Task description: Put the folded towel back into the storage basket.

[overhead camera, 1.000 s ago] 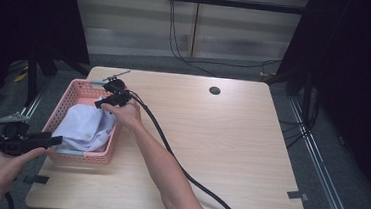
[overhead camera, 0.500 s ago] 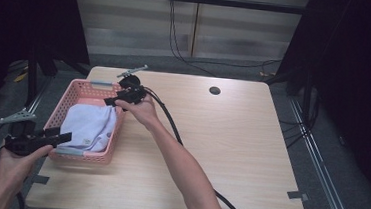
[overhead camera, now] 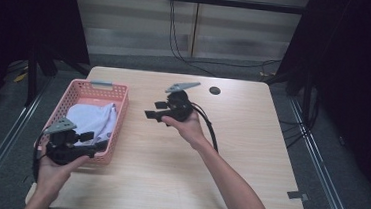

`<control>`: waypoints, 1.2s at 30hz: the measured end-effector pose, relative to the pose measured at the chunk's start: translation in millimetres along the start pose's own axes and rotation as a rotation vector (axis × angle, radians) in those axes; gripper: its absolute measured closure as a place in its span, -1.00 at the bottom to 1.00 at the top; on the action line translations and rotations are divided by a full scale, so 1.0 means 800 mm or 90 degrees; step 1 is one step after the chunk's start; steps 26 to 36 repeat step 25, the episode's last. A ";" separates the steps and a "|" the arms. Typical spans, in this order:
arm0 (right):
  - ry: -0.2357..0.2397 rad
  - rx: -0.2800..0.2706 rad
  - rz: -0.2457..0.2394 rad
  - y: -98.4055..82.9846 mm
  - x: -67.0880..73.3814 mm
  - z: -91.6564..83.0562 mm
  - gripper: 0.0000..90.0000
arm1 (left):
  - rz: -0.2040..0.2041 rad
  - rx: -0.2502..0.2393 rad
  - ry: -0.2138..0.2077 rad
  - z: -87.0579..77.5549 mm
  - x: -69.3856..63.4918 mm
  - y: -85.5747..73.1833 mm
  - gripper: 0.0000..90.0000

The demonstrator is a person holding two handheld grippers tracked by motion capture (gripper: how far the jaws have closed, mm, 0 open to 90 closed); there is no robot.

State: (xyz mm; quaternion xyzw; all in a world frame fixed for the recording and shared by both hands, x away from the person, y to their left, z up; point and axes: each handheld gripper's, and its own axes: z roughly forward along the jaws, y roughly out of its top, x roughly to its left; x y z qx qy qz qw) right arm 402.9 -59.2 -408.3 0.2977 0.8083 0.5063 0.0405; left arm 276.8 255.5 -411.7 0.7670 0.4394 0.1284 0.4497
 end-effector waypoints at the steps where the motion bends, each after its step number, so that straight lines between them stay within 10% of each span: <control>1: -0.007 0.001 -0.006 -0.011 0.001 -0.013 -0.08 | 0.003 0.002 -0.004 0.006 -0.009 -0.001 -0.24; 8: -0.064 0.005 0.014 -0.086 -0.002 -0.110 -0.09 | 0.032 0.033 -0.042 0.045 -0.052 -0.008 -0.31; 19: -0.139 0.012 0.060 -0.200 0.023 -0.233 -0.12 | 0.021 0.070 -0.030 0.071 -0.118 -0.048 -0.35; 25: -0.175 0.005 0.097 -0.239 0.024 -0.252 -0.23 | 0.082 0.108 -0.070 0.083 -0.134 -0.059 -0.42; 36: -0.175 0.005 0.097 -0.239 0.024 -0.252 -0.23 | 0.082 0.108 -0.070 0.083 -0.134 -0.059 -0.42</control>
